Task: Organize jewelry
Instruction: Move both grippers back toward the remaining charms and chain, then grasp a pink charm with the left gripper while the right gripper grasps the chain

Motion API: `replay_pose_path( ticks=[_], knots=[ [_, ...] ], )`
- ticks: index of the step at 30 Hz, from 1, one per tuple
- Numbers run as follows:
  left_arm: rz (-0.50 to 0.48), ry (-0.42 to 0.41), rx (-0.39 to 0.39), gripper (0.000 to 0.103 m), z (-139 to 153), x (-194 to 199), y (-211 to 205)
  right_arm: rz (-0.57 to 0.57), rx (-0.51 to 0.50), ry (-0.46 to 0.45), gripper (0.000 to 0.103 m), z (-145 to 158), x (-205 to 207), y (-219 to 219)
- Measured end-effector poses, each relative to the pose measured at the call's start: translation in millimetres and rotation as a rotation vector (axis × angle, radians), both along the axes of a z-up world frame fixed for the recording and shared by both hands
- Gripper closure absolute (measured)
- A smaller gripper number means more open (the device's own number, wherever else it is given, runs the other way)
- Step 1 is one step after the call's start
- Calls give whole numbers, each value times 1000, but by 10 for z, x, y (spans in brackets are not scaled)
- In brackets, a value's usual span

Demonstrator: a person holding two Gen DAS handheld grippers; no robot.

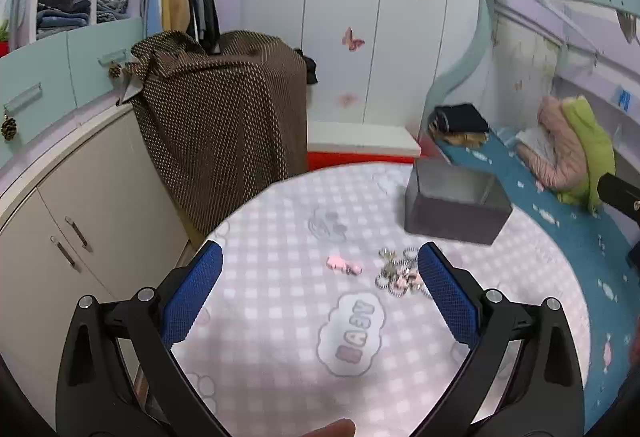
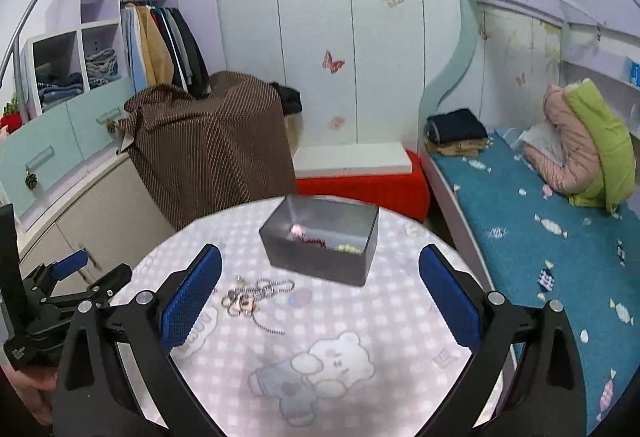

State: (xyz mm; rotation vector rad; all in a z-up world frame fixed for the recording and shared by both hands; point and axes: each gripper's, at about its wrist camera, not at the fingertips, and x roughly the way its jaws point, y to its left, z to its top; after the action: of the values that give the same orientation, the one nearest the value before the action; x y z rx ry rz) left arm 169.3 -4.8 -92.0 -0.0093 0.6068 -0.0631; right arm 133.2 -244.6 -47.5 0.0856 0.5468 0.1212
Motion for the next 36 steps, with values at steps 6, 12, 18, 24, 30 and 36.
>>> replay_pose_path(
  ticks=[6, 12, 18, 24, 30, 36],
  knots=[
    [5, 55, 21, 5, -286, 260, -31, 20, 0, 53, 8, -161, 62, 58],
    [15, 167, 55, 5, -712, 771, -90, 34, 6, 104, 8, -293, 156, 78],
    [18, 248, 86, 5, -1050, 1136, -157, 38, 3, 134, 8, -364, 224, 76],
    [17, 293, 72, 17, -1164, 1246, -147, 57, 8, 168, 8, -463, 304, 90],
    [-42, 295, 46, 50, -1152, 1219, -163, 85, 12, 218, 8, -614, 416, 185],
    [-98, 306, 2, 86, -1123, 1201, -129, 142, -13, 285, 8, -857, 581, 332]
  ],
)
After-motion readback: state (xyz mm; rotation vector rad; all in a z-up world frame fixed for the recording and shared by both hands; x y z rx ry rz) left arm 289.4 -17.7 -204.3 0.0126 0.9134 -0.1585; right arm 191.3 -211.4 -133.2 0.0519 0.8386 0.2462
